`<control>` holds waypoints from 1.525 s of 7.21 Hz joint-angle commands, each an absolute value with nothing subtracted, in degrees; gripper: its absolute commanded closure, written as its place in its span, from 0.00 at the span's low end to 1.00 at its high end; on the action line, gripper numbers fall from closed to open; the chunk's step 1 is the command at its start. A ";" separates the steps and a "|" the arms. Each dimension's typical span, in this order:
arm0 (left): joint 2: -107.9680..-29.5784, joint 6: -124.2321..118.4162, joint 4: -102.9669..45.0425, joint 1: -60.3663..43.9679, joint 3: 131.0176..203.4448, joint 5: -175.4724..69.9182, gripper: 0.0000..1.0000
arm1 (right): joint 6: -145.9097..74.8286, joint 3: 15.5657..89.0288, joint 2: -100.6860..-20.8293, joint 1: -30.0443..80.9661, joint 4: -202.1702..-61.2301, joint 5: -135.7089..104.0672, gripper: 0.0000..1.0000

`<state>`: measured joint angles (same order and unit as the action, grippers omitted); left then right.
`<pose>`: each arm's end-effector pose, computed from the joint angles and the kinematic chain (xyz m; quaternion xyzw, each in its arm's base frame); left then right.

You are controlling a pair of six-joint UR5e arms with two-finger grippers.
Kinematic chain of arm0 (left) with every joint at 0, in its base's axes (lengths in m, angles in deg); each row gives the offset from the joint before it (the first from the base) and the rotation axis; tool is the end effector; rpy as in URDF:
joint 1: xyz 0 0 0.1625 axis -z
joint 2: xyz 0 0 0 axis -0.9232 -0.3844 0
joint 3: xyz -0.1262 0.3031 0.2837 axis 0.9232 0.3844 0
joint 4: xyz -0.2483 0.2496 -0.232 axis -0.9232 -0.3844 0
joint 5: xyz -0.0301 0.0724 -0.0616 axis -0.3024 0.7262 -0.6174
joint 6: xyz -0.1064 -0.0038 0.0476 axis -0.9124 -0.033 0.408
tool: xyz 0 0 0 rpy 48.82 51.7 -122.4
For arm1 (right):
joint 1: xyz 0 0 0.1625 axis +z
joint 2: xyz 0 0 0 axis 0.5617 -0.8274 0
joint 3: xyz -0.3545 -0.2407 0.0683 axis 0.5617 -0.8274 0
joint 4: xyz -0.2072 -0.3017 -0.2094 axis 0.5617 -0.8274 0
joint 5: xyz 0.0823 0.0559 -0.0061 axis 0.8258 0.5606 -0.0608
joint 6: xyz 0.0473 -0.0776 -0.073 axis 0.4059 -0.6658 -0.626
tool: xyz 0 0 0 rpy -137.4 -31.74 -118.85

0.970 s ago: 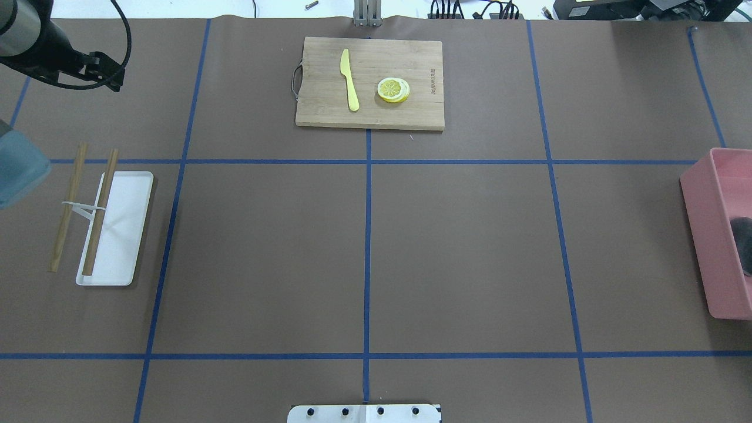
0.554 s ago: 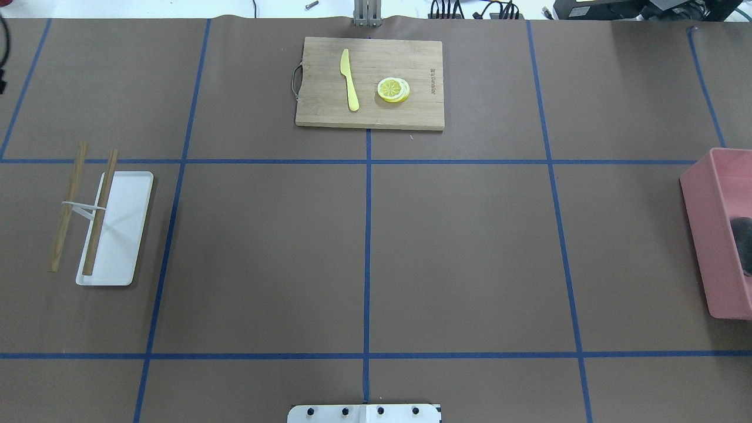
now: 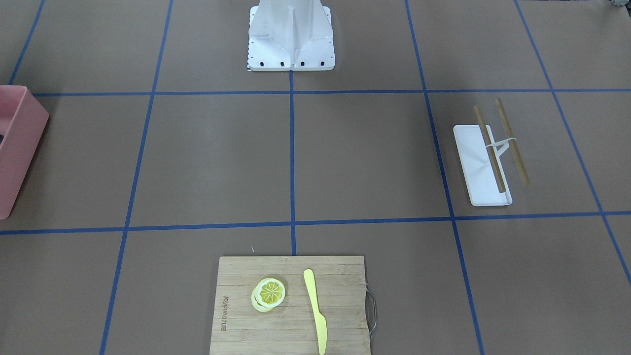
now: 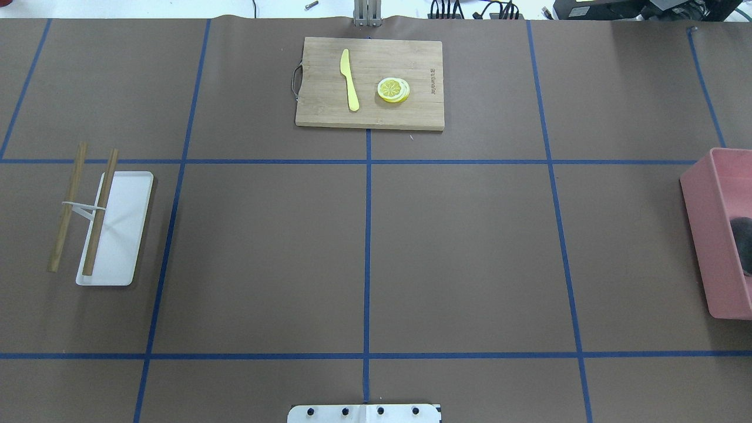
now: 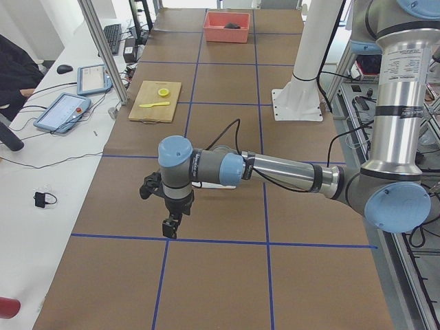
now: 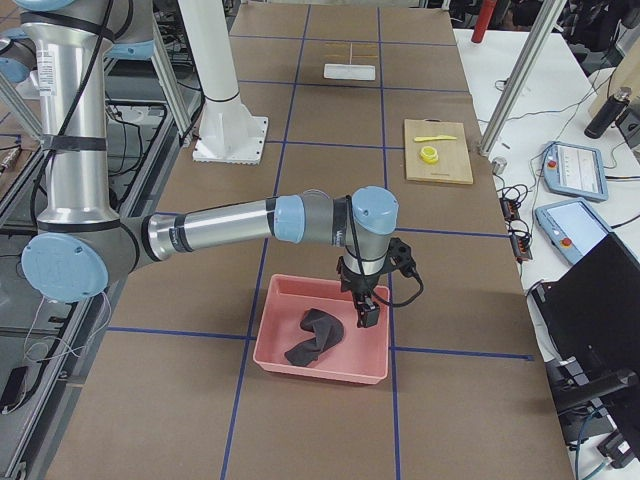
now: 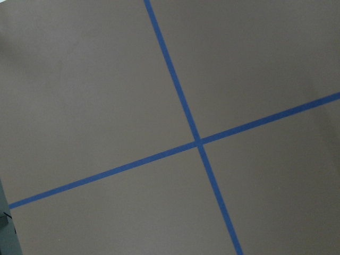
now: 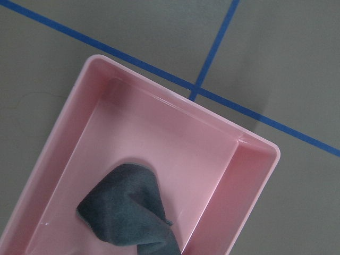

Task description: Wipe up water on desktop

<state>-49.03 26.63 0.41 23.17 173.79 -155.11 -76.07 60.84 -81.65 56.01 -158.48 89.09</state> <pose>-0.0732 -0.5017 0.6343 0.0744 0.2836 0.1293 0.9473 0.0631 -0.4826 0.6184 0.0458 -0.3225 -0.1876 0.9267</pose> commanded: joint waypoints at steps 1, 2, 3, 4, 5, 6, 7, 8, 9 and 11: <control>-48.03 20.85 0.04 25.50 172.06 -155.61 0.02 | -75.77 50.59 -79.20 59.85 -157.79 93.92 0.00; -47.69 15.31 -0.57 25.51 172.32 -157.78 0.02 | -75.60 49.23 -79.19 60.13 -157.61 95.00 0.00; -47.68 14.90 -0.92 25.51 171.37 -160.59 0.02 | -70.20 48.78 -79.19 60.05 -157.70 95.01 0.00; -48.03 14.81 -0.92 25.51 171.10 -160.79 0.02 | -63.97 49.21 -79.71 60.14 -157.61 95.19 0.00; -48.04 14.72 -0.92 25.33 171.10 -160.79 0.02 | -63.65 49.39 -80.07 60.05 -156.57 95.36 0.00; -48.21 14.72 -0.92 25.33 171.01 -161.06 0.02 | -63.38 49.83 -79.98 60.05 -155.60 95.45 0.00; -48.47 14.64 -0.84 25.33 171.09 -161.06 0.02 | -63.38 50.18 -79.55 60.05 -153.94 95.37 0.00; -48.48 14.64 -0.84 25.33 171.01 -161.06 0.02 | -63.38 50.01 -79.54 60.05 -150.26 95.37 0.00; -48.48 14.64 -0.92 25.33 170.92 -161.06 0.02 | -62.16 49.92 -79.54 59.96 -149.44 95.45 0.00; -48.48 9.55 -2.67 25.24 170.92 -161.15 0.02 | -62.06 49.83 -80.07 59.96 -149.44 95.63 0.00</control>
